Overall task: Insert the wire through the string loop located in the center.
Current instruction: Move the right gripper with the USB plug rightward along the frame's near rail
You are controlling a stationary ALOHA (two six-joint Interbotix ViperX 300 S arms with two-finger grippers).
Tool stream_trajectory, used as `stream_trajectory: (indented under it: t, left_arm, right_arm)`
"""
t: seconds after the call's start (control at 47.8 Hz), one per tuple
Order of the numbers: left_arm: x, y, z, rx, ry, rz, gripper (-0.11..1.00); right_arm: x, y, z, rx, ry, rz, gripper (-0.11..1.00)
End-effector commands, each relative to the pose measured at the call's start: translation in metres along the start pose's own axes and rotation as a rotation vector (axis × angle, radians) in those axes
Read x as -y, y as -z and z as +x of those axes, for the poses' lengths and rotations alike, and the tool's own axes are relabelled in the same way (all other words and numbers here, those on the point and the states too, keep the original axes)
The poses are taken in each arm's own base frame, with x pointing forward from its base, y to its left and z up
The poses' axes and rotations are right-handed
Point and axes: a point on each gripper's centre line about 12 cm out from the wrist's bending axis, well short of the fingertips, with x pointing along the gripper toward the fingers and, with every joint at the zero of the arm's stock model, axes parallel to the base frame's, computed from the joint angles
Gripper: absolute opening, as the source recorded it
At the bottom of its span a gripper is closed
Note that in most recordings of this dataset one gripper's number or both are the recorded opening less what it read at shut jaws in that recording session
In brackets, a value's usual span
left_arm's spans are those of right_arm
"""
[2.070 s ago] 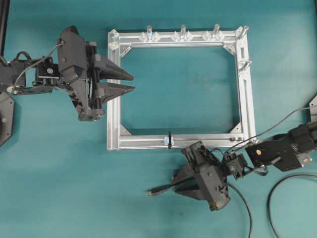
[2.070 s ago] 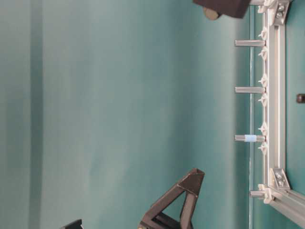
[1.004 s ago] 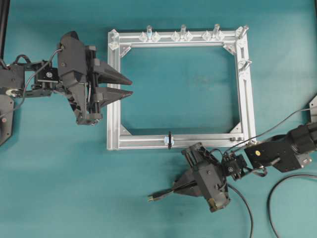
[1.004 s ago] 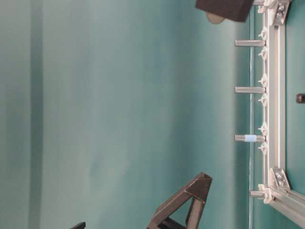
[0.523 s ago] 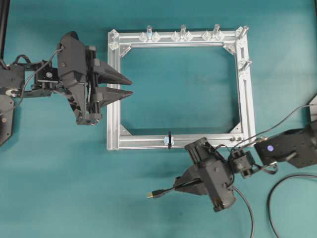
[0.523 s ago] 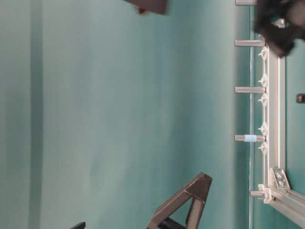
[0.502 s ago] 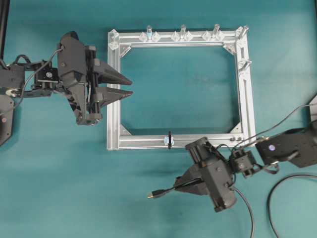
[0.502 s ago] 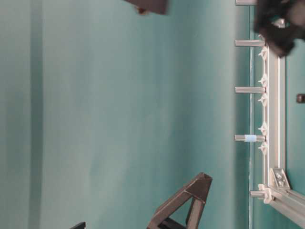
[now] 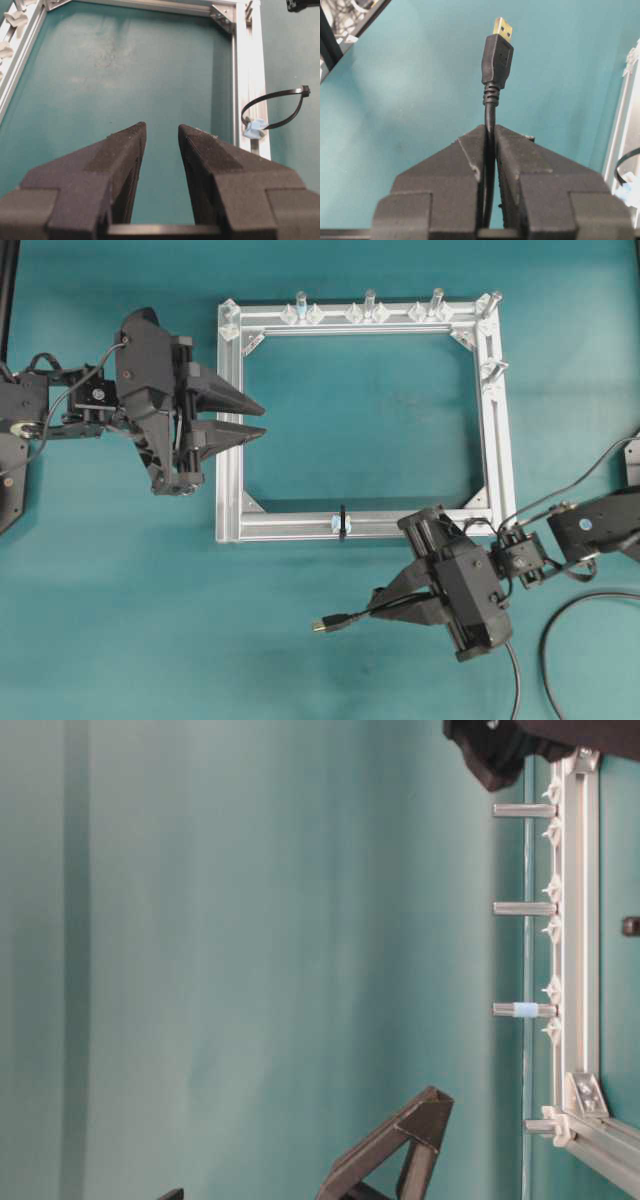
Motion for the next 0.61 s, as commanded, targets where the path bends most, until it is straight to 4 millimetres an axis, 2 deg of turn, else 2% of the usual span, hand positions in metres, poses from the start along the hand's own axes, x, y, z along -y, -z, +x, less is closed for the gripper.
stream_trajectory:
  t: [0.0, 0.376, 0.585]
  left_arm:
    - [0.002, -0.007, -0.002, 0.027, 0.007, 0.001, 0.35]
    - [0.002, -0.005, -0.003, 0.021, 0.007, 0.001, 0.35]
    - [0.002, -0.004, -0.003, 0.018, 0.007, 0.001, 0.35]
  right_arm:
    - [-0.001, -0.012, -0.005, 0.038, -0.002, 0.003, 0.06]
    - [-0.001, -0.010, -0.006, 0.036, -0.001, 0.008, 0.06]
    - [0.000, -0.006, -0.017, 0.035, 0.010, 0.030, 0.06]
